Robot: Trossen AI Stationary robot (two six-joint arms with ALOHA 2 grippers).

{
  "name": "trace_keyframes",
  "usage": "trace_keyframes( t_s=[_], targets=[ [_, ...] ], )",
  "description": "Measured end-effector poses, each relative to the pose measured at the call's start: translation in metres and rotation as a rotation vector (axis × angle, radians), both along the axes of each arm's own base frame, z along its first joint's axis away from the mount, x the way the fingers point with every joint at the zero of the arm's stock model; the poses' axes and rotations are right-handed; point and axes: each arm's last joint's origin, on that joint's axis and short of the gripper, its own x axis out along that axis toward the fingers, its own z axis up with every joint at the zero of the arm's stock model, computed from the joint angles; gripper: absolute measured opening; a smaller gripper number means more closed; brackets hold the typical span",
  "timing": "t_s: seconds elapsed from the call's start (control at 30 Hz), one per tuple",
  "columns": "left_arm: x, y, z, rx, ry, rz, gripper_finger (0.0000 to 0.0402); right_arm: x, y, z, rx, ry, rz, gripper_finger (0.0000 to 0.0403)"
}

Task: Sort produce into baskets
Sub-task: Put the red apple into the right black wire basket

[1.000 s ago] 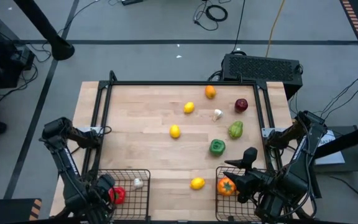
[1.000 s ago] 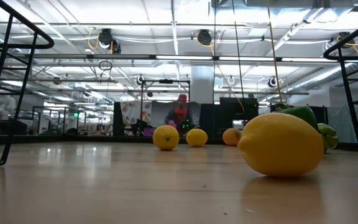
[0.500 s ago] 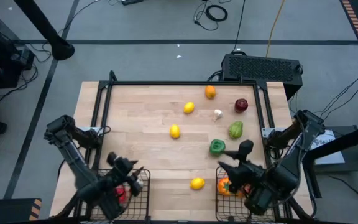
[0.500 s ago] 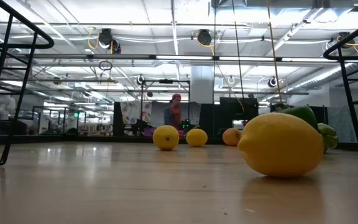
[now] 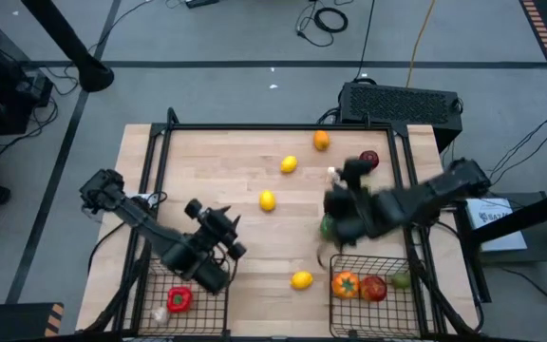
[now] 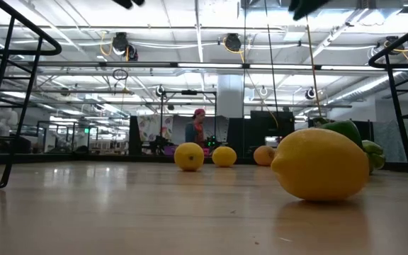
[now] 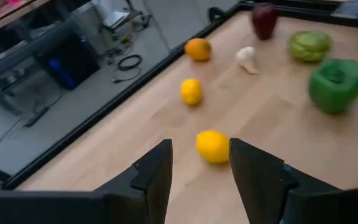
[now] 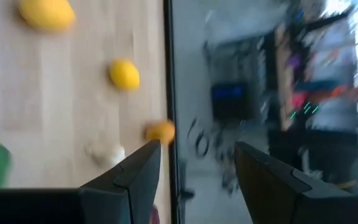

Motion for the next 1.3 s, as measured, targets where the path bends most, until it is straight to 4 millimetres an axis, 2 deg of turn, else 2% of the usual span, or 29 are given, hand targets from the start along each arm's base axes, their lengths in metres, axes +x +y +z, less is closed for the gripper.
trace_keyframes(
  t_s=[0.1, 0.2, 0.4, 0.53, 0.73, 0.93, 1.1, 1.3],
  targets=[
    [0.007, 0.014, 0.0, 0.012, 0.017, 0.041, 0.0166, -0.002, -0.035, 0.008, 0.09, 0.053, -0.071, 0.0196],
    [0.012, 0.022, 0.0, 0.044, 0.071, 0.033, 0.0166, -0.008, -0.068, 0.019, 0.124, 0.005, -0.157, 0.0196],
    [0.025, 0.027, 0.0, 0.091, 0.197, -0.085, 0.0166, -0.018, -0.13, 0.026, 0.24, -0.038, -0.334, 0.0196],
    [0.035, 0.021, 0.0, 0.077, 0.251, -0.223, 0.0166, -0.021, -0.173, 0.016, 0.433, -0.004, -0.354, 0.0186],
    [0.043, 0.01, 0.002, 0.036, 0.257, -0.365, 0.0166, -0.033, -0.224, -0.018, 0.492, 0.096, -0.305, 0.0159],
    [0.04, -0.002, 0.002, 0.014, 0.266, -0.436, 0.0166, -0.055, -0.243, -0.062, 0.545, 0.289, -0.386, 0.0159],
    [0.039, -0.002, 0.002, 0.035, 0.289, -0.452, 0.0166, -0.068, -0.254, -0.092, 0.561, 0.345, -0.403, 0.0166],
    [0.039, -0.002, 0.001, 0.037, 0.295, -0.452, 0.0166, -0.08, -0.257, -0.117, 0.593, 0.418, -0.393, 0.0163]
  ],
)
